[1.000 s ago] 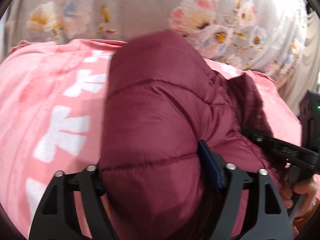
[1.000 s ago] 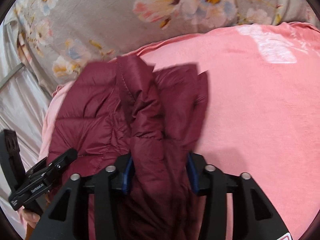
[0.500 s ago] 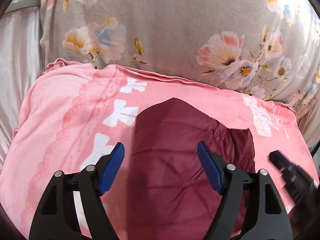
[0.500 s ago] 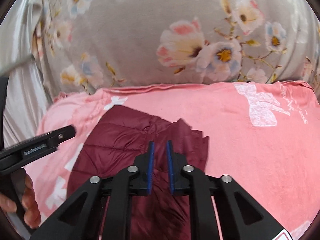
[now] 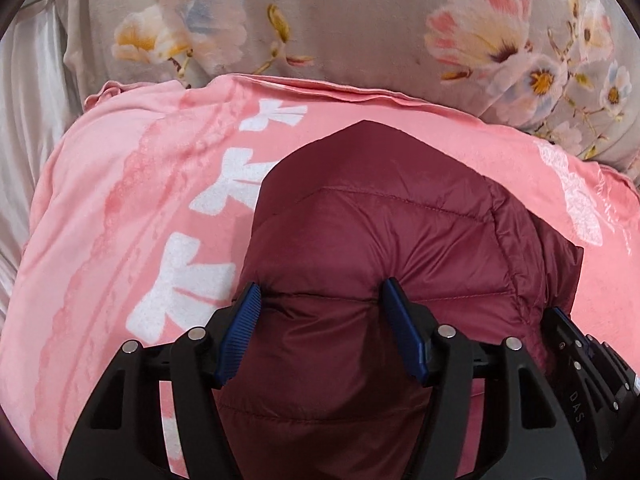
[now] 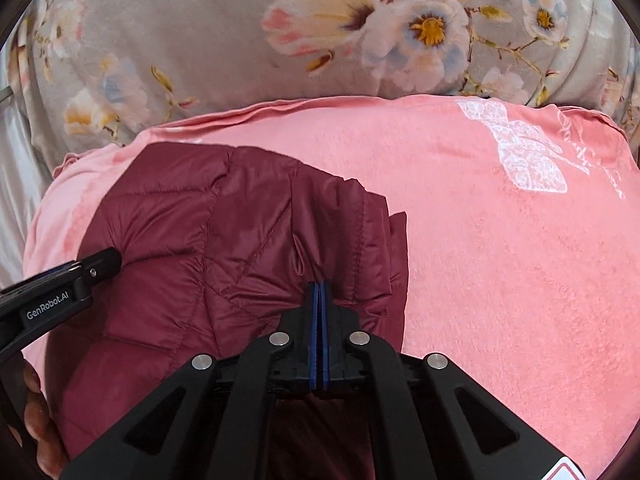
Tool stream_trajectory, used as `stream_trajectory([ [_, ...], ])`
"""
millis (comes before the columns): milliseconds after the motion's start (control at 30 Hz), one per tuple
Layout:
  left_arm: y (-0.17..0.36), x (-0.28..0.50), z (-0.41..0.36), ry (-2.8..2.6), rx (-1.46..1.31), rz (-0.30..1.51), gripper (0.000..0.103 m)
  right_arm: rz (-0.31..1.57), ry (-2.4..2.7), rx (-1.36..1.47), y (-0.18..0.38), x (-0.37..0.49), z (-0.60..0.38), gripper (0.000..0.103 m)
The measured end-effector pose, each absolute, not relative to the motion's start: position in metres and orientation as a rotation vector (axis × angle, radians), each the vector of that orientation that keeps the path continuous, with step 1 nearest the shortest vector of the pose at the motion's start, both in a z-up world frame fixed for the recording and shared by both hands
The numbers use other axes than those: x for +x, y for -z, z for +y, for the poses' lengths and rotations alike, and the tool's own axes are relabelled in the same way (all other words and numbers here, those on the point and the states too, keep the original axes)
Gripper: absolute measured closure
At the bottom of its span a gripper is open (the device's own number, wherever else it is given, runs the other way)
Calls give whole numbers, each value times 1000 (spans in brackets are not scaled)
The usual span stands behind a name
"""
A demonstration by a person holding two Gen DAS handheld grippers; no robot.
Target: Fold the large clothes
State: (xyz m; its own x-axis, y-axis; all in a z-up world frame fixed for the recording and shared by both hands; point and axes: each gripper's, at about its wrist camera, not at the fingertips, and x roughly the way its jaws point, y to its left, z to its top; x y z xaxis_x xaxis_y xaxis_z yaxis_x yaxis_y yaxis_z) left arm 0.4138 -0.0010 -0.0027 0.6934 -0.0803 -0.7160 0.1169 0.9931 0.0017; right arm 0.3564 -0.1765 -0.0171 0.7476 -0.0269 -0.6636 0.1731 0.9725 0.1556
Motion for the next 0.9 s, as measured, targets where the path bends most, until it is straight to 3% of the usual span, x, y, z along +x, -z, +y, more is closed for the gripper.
stream_trajectory([
  [900, 38, 405, -16, 74, 137, 652, 36, 729, 106, 188, 35, 361, -174, 103],
])
